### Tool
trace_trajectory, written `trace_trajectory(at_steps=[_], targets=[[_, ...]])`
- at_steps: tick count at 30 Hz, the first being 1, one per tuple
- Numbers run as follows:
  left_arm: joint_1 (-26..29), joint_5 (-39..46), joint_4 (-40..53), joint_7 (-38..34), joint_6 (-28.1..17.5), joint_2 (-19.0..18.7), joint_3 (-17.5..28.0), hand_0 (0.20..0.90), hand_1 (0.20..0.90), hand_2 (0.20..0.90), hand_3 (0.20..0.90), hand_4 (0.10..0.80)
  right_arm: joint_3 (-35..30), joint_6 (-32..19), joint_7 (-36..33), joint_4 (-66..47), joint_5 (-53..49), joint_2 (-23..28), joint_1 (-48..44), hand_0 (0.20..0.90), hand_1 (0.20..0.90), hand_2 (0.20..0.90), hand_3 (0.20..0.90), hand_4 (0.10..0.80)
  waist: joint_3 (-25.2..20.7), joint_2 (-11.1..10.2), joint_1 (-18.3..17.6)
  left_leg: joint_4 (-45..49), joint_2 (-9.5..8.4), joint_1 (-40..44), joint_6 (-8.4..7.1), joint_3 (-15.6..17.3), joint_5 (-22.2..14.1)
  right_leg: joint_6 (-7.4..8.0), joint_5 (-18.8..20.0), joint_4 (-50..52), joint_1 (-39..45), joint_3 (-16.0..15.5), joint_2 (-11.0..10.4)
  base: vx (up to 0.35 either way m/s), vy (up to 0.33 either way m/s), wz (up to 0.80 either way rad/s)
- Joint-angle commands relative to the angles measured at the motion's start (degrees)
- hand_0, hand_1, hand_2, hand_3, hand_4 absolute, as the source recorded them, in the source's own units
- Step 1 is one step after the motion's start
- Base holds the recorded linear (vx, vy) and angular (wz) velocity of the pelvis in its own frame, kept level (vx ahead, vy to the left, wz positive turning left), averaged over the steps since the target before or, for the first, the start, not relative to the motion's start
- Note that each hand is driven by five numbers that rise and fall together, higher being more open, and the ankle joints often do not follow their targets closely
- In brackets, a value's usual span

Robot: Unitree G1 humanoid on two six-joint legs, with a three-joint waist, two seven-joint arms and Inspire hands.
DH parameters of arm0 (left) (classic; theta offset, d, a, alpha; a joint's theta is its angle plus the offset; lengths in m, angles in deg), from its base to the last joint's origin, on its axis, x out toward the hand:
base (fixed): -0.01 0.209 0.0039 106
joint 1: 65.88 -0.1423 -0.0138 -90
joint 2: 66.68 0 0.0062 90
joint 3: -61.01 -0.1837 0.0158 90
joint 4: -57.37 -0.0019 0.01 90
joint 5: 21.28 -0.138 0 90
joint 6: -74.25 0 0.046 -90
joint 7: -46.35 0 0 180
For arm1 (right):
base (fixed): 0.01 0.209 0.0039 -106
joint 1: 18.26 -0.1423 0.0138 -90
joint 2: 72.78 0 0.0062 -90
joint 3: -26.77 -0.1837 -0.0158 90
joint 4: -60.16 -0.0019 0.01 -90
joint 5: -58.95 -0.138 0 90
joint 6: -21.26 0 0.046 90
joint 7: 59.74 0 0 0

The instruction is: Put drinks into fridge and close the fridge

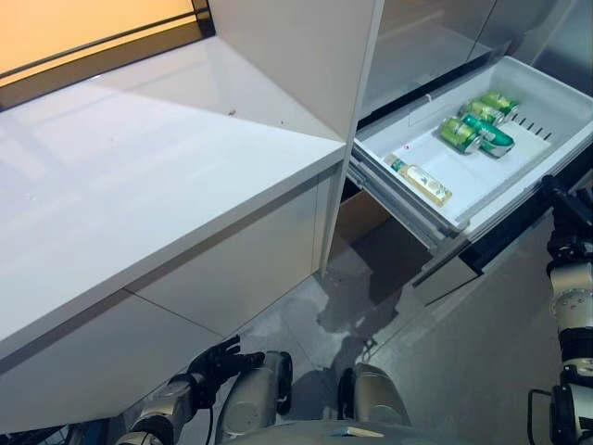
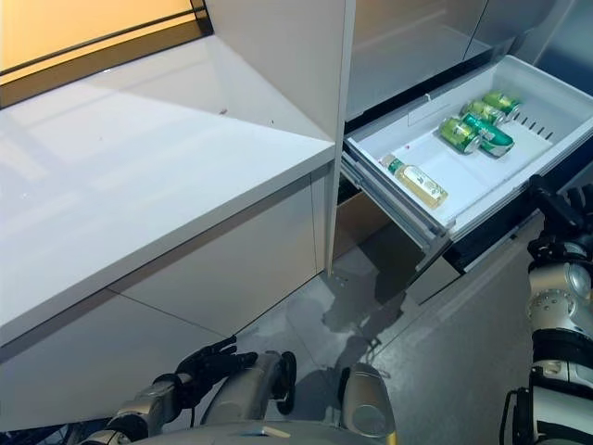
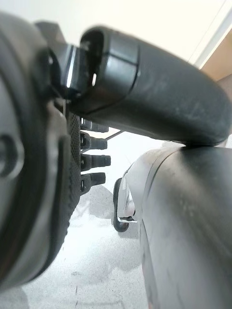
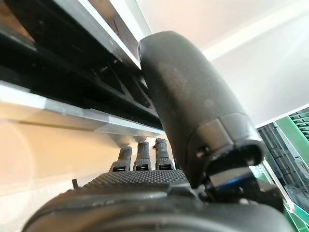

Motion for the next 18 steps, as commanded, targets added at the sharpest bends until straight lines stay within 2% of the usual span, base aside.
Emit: trace_trajectory(at_steps=[1,7,18], targets=[[-6.39,-1.5,0.51,-1.48,0.57,-1.38,-4.07,0.9,0.9,0.9,0.9,0.8,8.01,2.54,10.83,-4.52,0.05,1.1,-11.23,0.9,0.9,0.9,0.9,0.8,0.06,0.27,5.0,-2.22,-2.57,3.77,3.13,-0.89,-6.65,-4.66,0.39,1.89,0.14,-4.08,0.7,0.014,0.066,0.07],[-6.47,-0.5,1.02,-0.71,-0.31,-1.24,-4.44,0.9,0.9,0.9,0.9,0.8,11.74,2.9,13.33,-2.73,1.45,0.85,-15.94,0.9,0.9,0.9,0.9,0.8,0.68,0.86,6.78,-4.88,-2.85,3.88,2.55,-2.39,-4.29,-4.37,0.83,1.68,0.16,-4.91,0.18,0.03,0.064,0.13],[-7.91,-0.58,1.08,-0.24,-0.32,-2.04,-4.27,0.9,0.9,0.9,0.9,0.8,16.34,3.09,13.92,0.96,3.65,0.82,-23.0,0.9,0.9,0.9,0.9,0.8,0.15,1.69,11.36,-11.49,-3.1,6.17,1.02,-6.54,0.12,-3.31,1.55,-1.19,3.81,-8.88,-1.22,0.06,0.049,0.27]])
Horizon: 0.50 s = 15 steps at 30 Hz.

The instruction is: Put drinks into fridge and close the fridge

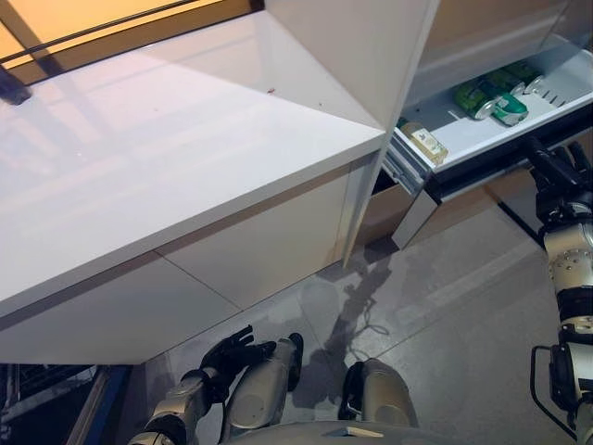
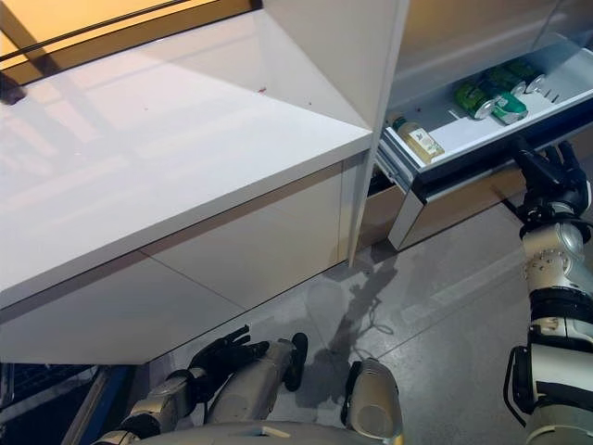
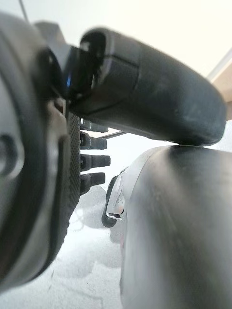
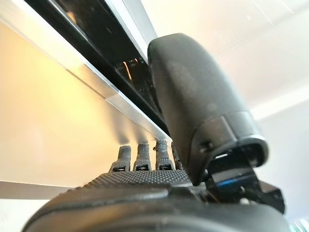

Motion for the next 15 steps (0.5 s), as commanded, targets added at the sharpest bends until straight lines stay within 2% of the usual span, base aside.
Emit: trace_trajectory(at_steps=[1,9,15], targets=[[-7.8,-2.34,-0.19,-0.2,1.73,-5.05,-3.9,0.9,0.9,0.9,0.9,0.8,8.5,0.45,10.41,-4.94,1.76,-1.13,-11.77,0.9,0.9,0.9,0.9,0.8,-1.3,0.06,8.14,-6.94,-0.29,6.77,2.23,-0.21,-4.49,-2.61,1.41,0.76,2.22,-2.03,0.5,0.078,0.032,0.29],[-8.89,-4.04,-2.28,1.39,1.33,-5.7,-2.1,0.9,0.9,0.9,0.9,0.8,9.01,1.26,9.74,-2.03,3.15,-1.04,-12.4,0.9,0.9,0.9,0.9,0.8,-3.04,-0.45,10.1,-10.76,0.17,9.38,1.45,-2.36,-2.89,-1.68,2.47,-4.26,6.47,-4.06,0.69,0.06,0.013,0.23],[-9.42,-6.04,-2.8,1.91,1.42,-5.85,-1.32,0.9,0.9,0.9,0.9,0.8,8.24,1.0,8.73,-2.0,3.85,-1.26,-10.49,0.9,0.9,0.9,0.9,0.8,-4.03,-1.17,9.83,-11.94,0.53,10.89,1.45,-2.18,-3.02,-0.97,3.77,-7.8,8.28,-3.65,1.49,0.011,-0.007,0.05]])
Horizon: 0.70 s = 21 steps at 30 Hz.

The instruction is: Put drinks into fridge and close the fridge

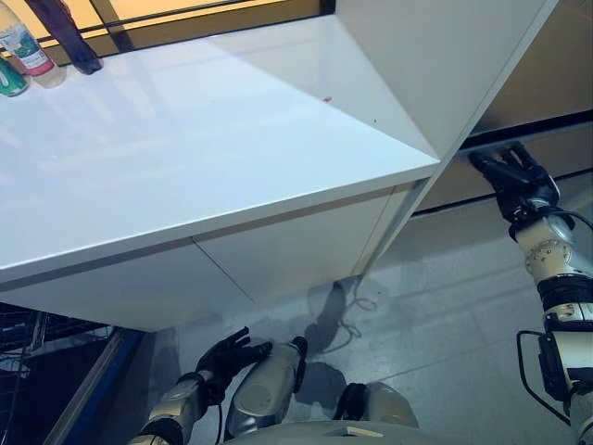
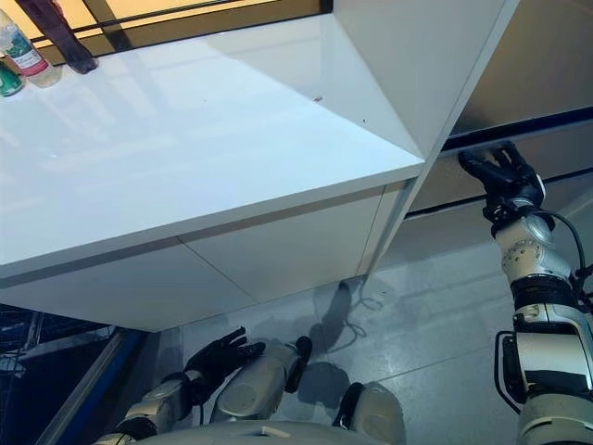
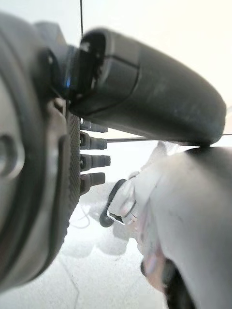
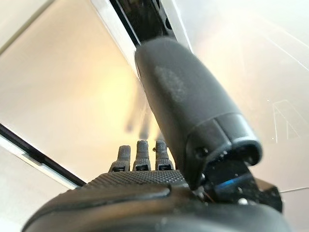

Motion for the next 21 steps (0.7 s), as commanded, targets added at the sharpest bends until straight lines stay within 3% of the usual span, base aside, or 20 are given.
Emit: trace_trajectory(at_steps=[1,7,12,17,21], targets=[[-8.69,-5.71,-2.19,0.67,1.44,-4.66,-3.21,0.9,0.9,0.9,0.9,0.8,0.72,-2.77,4.91,-4.74,0.23,-0.27,-7.5,0.9,0.9,0.9,0.9,0.8,-4.72,-1.7,4.45,-7.9,1.48,6.21,2.03,3.15,-3.85,-0.67,4.16,-1.64,0.08,2.19,1.01,0.0,0.0,0.0],[-8.23,-7.18,-2.44,1.03,2.23,-4.59,-2.7,0.9,0.9,0.9,0.9,0.8,0.66,-1.96,5.66,-9.19,1.04,-3.41,-0.89,0.9,0.9,0.9,0.9,0.8,-6.45,-3.13,1.18,-10.84,2.55,8.53,1.96,6.02,-3.46,0.41,7.4,-9.2,1.49,5.24,3.26,-0.055,-0.046,-0.23],[-7.62,-7.39,-2.08,0.33,2.24,-3.75,-2.1,0.9,0.9,0.9,0.9,0.8,1.3,-1.0,8.01,-17.16,1.81,-10.09,12.9,0.9,0.9,0.9,0.9,0.8,-9.22,-3.9,-3.82,-15.84,4.25,11.03,1.56,10.74,-2.05,1.69,10.76,-15.98,1.96,9.04,5.12,-0.11,-0.043,-0.44],[-6.5,-6.62,-0.97,-0.63,2.58,-2.99,-1.82,0.9,0.9,0.9,0.9,0.8,1.79,-1.2,11.7,-18.0,5.8,-16.13,25.96,0.9,0.9,0.9,0.9,0.8,-11.87,-3.86,-7.76,-20.39,5.25,13.58,1.13,14.26,-0.76,2.68,13.28,-21.21,2.96,11.52,6.51,-0.089,-0.041,-0.52],[-4.62,-6.61,-0.26,-0.12,3.15,-2.87,-1.83,0.9,0.9,0.9,0.9,0.8,2.95,-0.2,10.43,-14.5,8.61,-19.85,31.55,0.9,0.9,0.9,0.9,0.8,-13.29,-3.43,-10.34,-23.96,5.76,15.62,0.6,16.46,0.31,3.22,14.93,-24.79,4.08,12.37,7.47,-0.106,-0.035,-0.46]])
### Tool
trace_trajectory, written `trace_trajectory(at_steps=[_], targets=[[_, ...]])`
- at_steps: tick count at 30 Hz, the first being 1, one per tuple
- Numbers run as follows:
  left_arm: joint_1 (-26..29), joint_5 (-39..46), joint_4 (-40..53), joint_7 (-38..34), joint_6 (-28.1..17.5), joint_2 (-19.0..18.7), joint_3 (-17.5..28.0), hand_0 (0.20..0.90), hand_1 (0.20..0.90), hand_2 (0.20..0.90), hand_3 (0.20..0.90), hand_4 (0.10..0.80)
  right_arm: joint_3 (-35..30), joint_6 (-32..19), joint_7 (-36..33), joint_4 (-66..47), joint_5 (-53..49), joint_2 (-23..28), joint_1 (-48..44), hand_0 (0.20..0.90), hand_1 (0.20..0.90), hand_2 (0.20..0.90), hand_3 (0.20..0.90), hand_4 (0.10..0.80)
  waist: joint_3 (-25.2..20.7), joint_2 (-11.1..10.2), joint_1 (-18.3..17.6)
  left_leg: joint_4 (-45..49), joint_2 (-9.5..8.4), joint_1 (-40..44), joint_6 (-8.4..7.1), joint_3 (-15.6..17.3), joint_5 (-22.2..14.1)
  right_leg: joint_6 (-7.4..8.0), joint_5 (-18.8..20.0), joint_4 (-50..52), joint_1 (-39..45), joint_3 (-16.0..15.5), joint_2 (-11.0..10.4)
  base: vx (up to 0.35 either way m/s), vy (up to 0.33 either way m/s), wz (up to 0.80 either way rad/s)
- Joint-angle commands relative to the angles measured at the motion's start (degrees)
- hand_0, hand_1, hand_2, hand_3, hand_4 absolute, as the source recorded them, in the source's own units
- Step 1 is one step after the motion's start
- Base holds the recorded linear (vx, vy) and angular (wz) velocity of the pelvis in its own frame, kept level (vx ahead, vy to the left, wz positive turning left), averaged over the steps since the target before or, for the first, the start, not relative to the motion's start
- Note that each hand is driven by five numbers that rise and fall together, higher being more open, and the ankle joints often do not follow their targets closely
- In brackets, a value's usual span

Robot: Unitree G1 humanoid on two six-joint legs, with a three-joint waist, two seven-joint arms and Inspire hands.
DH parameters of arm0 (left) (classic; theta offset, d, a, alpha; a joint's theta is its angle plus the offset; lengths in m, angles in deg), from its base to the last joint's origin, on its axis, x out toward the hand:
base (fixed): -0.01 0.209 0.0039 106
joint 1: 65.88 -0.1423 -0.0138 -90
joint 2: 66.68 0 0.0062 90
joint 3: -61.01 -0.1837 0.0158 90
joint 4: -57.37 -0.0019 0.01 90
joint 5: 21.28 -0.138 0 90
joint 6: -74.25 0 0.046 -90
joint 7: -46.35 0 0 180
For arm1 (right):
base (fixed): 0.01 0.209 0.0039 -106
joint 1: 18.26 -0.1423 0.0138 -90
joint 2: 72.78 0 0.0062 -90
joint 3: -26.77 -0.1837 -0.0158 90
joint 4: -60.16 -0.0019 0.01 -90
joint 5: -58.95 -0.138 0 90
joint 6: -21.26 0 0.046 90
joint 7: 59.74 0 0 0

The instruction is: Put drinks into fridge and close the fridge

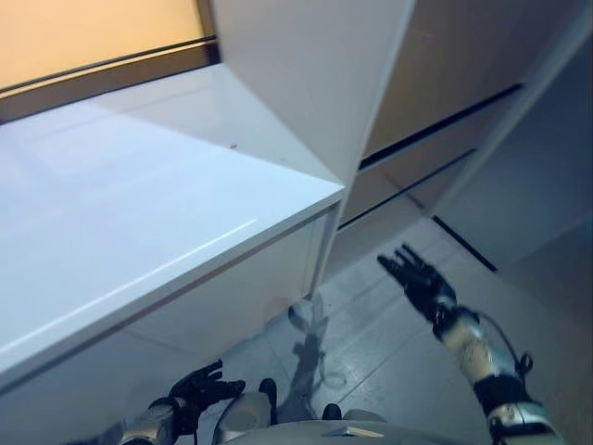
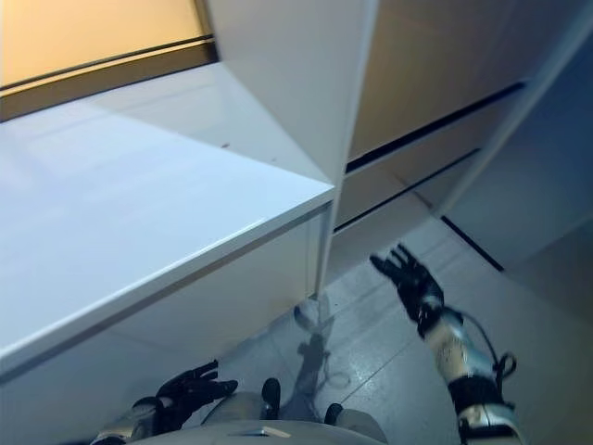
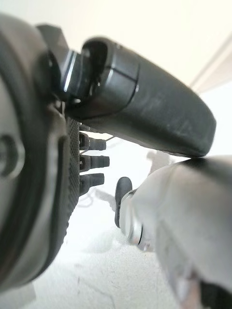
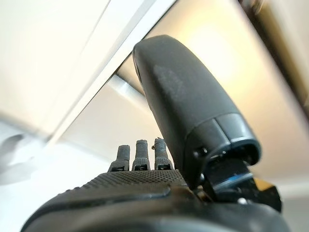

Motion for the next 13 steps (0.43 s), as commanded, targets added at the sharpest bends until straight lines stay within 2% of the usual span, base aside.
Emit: trace_trajectory(at_steps=[1,5,13], targets=[[0.71,-1.34,-0.03,0.8,0.14,0.79,-2.15,0.9,0.9,0.9,0.9,0.8,-0.07,-3.13,1.71,-0.44,1.79,1.27,-1.93,0.9,0.9,0.9,0.9,0.8,-3.58,2.31,-1.41,-6.38,-0.38,4.73,-0.38,3.15,-2.62,1.89,3.11,-2.21,-1.74,-1.07,1.57,-0.091,-0.029,-0.29],[2.09,-1.29,-0.51,0.9,0.63,1.33,-2.69,0.9,0.9,0.9,0.9,0.8,0.68,-2.64,1.72,5.61,4.47,-0.41,-0.69,0.9,0.9,0.9,0.9,0.8,-4.25,2.67,-2.27,-7.87,-0.26,5.74,-0.72,4.02,-2.15,1.95,3.92,-4.34,-0.83,-0.93,2.12,-0.081,-0.02,-0.22],[3.09,-1.69,-3.61,-0.2,-0.2,3.37,-2.44,0.9,0.9,0.9,0.9,0.8,0.4,-3.45,3.13,22.63,8.41,-4.53,0.86,0.9,0.9,0.9,0.9,0.8,-5.42,3.15,-2.56,-8.46,0.08,7.0,-1.02,5.04,-2.25,1.65,4.01,-5.99,0.65,-1.65,2.7,-0.038,-0.011,-0.03]])
